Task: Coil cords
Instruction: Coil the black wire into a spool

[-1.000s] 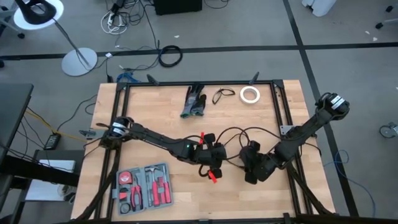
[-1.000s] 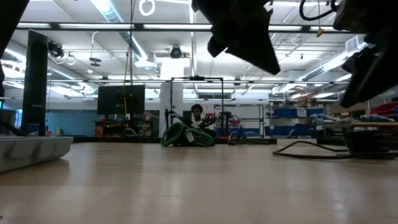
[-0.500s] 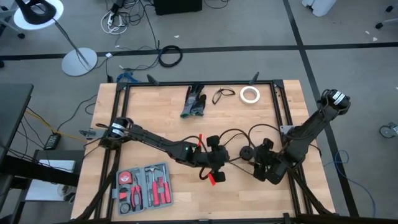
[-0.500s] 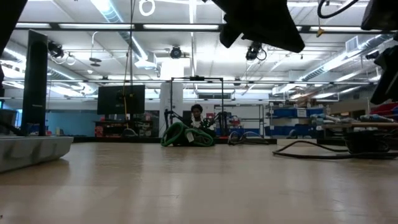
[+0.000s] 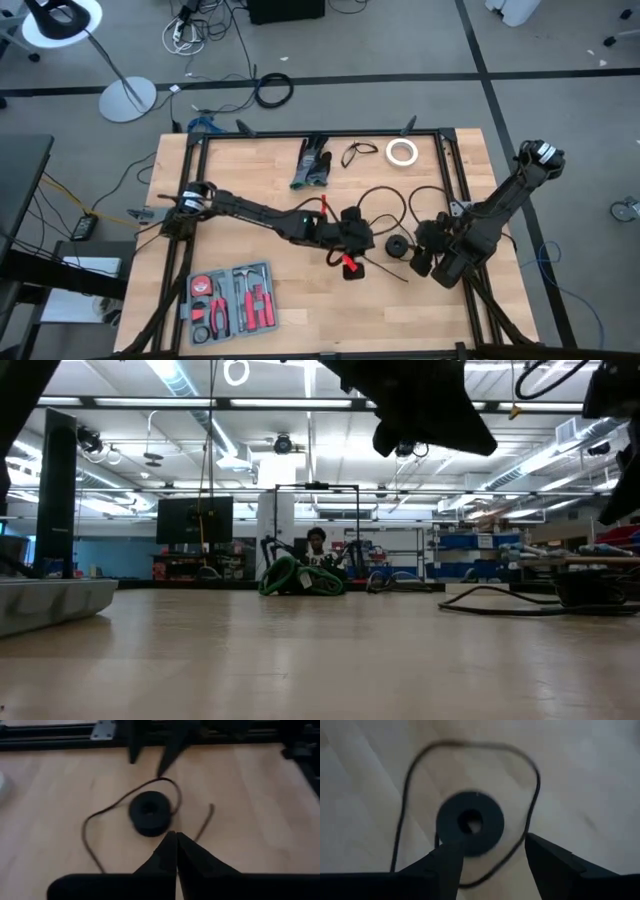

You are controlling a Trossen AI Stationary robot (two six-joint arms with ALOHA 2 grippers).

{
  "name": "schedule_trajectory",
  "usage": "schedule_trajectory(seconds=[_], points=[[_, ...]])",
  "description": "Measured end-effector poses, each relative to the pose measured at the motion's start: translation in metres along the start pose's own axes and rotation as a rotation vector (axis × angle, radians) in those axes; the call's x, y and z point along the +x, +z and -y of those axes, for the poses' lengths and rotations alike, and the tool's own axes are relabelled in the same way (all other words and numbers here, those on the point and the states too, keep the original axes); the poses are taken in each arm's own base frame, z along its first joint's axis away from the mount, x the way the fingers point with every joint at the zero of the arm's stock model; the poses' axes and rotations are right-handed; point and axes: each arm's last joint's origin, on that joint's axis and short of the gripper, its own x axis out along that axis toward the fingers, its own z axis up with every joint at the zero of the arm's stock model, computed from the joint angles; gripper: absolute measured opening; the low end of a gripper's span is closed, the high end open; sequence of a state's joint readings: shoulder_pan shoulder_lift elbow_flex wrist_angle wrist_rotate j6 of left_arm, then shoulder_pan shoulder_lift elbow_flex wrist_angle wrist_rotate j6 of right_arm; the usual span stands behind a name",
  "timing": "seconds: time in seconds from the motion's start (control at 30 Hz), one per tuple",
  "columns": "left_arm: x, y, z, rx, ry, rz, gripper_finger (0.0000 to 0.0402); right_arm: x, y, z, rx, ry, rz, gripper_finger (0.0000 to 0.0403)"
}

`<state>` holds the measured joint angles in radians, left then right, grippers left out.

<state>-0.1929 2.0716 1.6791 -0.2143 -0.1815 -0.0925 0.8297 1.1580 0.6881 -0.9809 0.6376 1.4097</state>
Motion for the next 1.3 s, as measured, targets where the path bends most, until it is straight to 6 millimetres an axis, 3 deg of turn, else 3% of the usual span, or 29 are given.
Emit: schedule_trajectory(seconds=[0.2,0.37,0.53,0.7,0.87,1.07,1.3], points=[[0.011,-0.005,-0.015,0.048,0.02,-0.016,0.0069,0.008,-0.002,-0.006,-0.017,0.081,-0.087,0.021],[0.017,-0.01,-0.022,0.043,-0.014,-0.052,0.0109,0.007,0.0,-0.02,-0.225,0.214,-0.068,0.0205],[0.02,-0.014,-0.018,0.042,-0.094,-0.062,0.0117,0.022,0.002,-0.021,-0.37,0.154,-0.119,0.0199],[0.02,-0.009,-0.018,0.054,-0.098,-0.017,0.0117,0.032,0.011,-0.013,-0.322,0.131,-0.222,0.0201],[0.023,-0.006,-0.016,0.141,-0.108,0.038,0.0117,0.022,0.013,-0.002,-0.234,0.073,-0.174,0.0196],[0.045,-0.024,-0.013,0.183,-0.15,0.012,0.0117,0.013,0.009,0.004,-0.223,0.058,-0.157,0.0188],[0.072,-0.044,-0.014,0.232,-0.085,0.014,0.0117,0.022,0.0,0.023,-0.108,-0.093,-0.211,0.0174]])
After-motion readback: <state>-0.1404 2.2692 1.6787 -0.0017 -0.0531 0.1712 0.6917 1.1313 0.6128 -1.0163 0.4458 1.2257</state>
